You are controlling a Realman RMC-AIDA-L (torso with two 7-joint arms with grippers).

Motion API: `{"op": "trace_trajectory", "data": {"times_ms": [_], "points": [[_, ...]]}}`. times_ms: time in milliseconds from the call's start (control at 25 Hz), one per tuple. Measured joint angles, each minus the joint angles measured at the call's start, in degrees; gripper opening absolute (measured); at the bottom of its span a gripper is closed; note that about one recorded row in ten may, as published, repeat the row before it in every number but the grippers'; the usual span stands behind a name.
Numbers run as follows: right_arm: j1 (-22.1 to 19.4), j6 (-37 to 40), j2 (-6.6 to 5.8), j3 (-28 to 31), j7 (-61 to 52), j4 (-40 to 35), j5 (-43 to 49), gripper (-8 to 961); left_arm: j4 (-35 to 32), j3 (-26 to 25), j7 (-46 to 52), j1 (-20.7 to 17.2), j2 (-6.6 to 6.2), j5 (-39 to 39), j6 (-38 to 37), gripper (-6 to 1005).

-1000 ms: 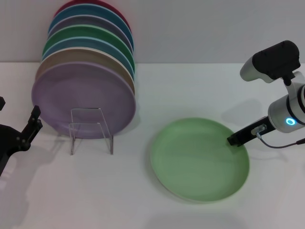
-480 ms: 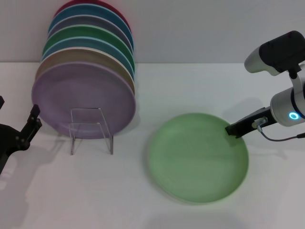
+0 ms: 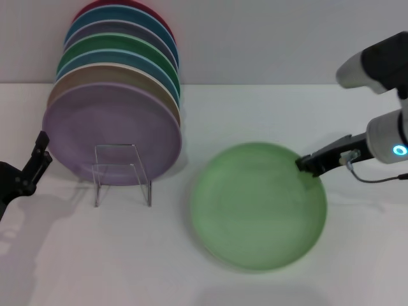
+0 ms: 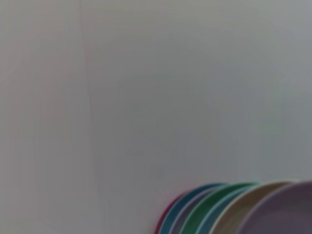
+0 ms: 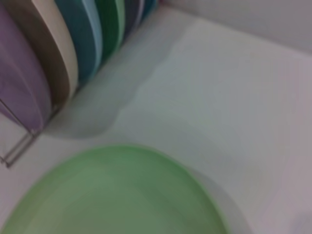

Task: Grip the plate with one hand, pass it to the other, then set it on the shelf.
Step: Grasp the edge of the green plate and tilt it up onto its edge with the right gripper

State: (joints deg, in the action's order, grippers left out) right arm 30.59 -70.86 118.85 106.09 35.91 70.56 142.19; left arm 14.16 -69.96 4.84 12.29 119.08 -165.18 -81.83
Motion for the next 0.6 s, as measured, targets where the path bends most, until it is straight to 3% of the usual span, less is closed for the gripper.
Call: {"op": "trace_trajectory", "data": {"times_ms": [160,440,480,560,600], "points": [[-4.8,-0.4,0.01,1.9,4.3,8.2,-5.8,18,0.7,1.0,0.3,-0.1,-0.05,-0.1,-3.9,737],[-12.4,0.1,0.11,6.6,16.6,13.7,-18.3,18,3.2,4.1,4.9,-0.3,-1.06,-0.4,-6.7,733],[-13.5,0.4,0.12,7.4,19.1,13.9,-20.7,18,5.7,5.6,10.5,0.2,-2.62,-0.4,-4.2,732],[-16.3,0.7,0.15,10.5,25.9,14.0,-26.7,18,8.3,7.6,12.8,0.4,-4.19,-0.4,-2.1,731],[-17.0,0.7,0.17,11.3,27.5,14.1,-27.8,18,14.0,10.4,14.6,-0.1,-6.84,-0.4,2.4,731]]}}
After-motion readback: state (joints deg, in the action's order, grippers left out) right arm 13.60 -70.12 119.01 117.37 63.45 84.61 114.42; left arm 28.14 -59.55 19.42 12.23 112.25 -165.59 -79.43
